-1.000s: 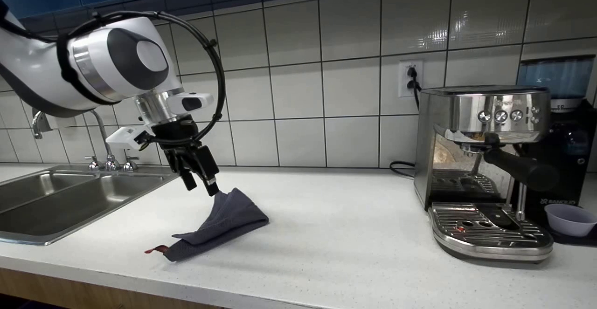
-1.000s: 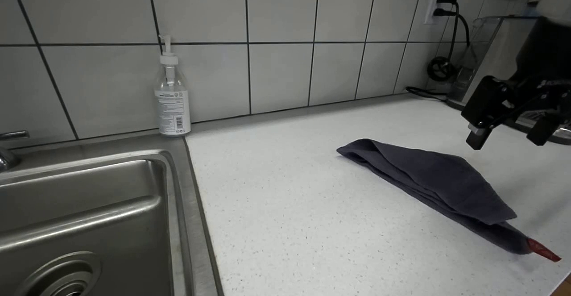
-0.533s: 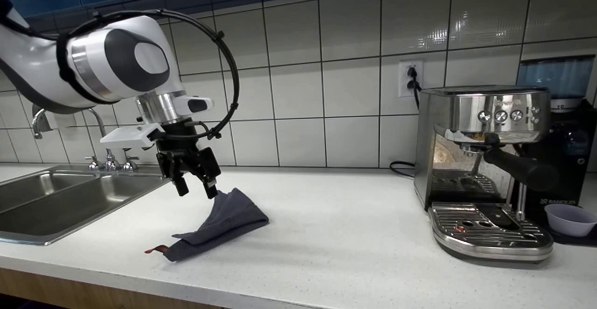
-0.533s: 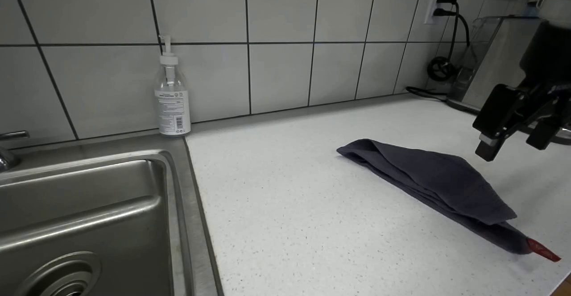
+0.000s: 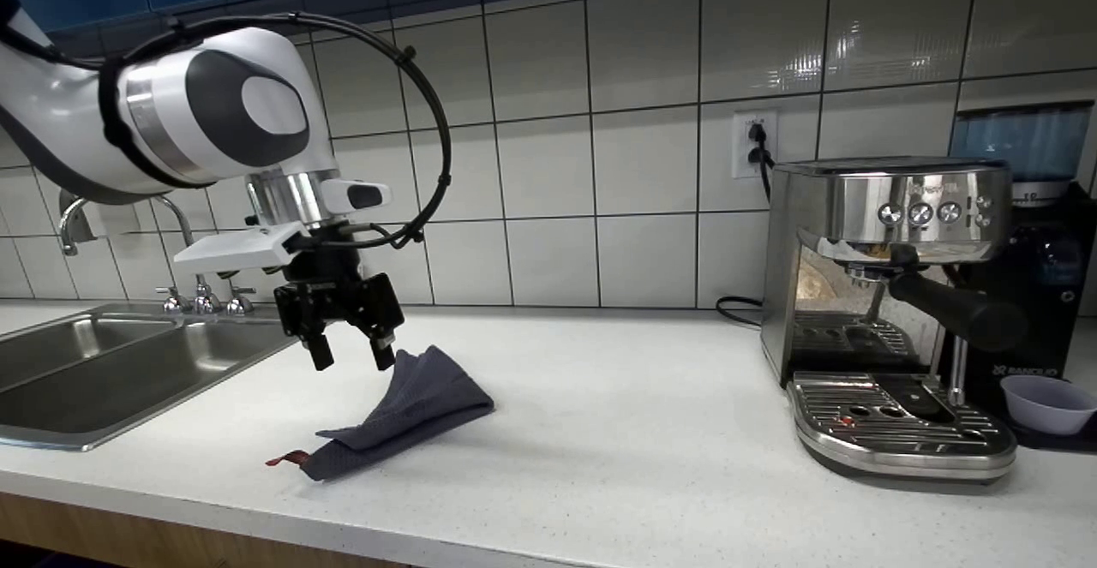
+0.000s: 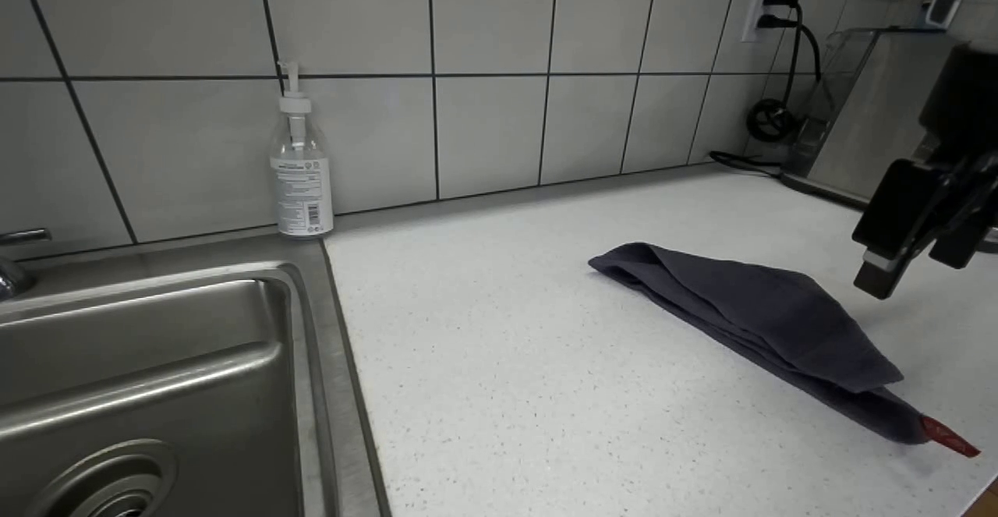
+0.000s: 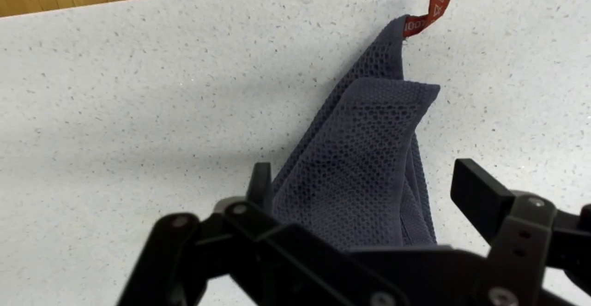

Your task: Fold the grey towel into a triangle twice.

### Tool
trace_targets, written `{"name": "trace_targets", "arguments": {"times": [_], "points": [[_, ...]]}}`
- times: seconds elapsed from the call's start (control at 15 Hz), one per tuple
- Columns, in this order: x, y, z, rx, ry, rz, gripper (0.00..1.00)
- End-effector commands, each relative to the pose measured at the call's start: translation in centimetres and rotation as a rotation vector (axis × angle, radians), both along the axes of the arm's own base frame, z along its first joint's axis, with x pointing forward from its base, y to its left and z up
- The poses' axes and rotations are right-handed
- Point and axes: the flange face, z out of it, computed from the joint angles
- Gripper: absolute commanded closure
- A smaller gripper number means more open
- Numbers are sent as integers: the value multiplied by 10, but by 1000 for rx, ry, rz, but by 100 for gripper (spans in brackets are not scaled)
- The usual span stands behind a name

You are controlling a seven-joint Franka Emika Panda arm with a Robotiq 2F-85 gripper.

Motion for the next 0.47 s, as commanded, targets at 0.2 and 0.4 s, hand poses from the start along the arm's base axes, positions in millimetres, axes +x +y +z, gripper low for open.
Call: {"name": "trace_targets", "arguments": {"times": [0.2, 0.4], "points": [[0, 0, 2, -1, 2, 14, 0], [0, 0, 2, -1, 3, 15, 0]]}}
